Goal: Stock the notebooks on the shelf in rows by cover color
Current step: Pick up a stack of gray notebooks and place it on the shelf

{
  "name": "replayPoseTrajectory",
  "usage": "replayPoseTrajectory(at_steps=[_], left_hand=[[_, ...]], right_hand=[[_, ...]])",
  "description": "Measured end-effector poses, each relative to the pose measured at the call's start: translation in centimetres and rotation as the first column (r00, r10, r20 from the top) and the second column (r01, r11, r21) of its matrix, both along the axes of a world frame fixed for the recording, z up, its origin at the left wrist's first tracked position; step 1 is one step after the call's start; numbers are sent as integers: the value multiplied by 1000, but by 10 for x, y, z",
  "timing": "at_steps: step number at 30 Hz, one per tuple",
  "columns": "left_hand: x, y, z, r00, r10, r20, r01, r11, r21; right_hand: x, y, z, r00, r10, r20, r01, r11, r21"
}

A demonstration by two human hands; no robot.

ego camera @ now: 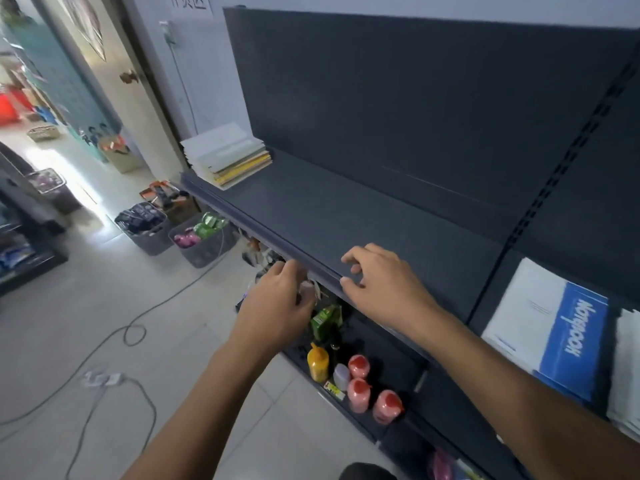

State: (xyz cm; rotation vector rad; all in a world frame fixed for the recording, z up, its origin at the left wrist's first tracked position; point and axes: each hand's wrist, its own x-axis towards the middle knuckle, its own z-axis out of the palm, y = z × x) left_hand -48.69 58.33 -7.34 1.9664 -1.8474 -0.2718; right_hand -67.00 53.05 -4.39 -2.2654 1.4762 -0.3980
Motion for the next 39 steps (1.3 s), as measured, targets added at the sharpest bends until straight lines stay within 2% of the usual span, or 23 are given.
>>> replayPoseTrajectory(at_steps=[6, 21, 26, 31, 36, 39], left_hand=[[82, -31, 0, 996, 84, -17, -84, 996, -12], [289, -215, 11, 996, -49, 77, 51, 998, -28], [333, -266, 24, 994, -100, 47, 103, 993, -52], [371, -327, 31, 987, -152, 45, 155, 986, -58], [411, -394, 20, 970, -237, 62, 240, 969, -54], [435, -440, 12, 956, -266, 121, 274, 960, -55]], right_hand=[[79, -44, 5, 999, 49, -1, -49, 999, -18], [285, -233, -13, 997, -1, 73, 0, 1000, 18], [328, -277, -18, 998, -36, 59, 34, 999, 32], [355, -317, -23, 990, -127, 64, 127, 992, 11], [380, -349, -33, 958, -274, 81, 268, 961, 71], [397, -366, -37, 930, -361, 74, 354, 931, 95]])
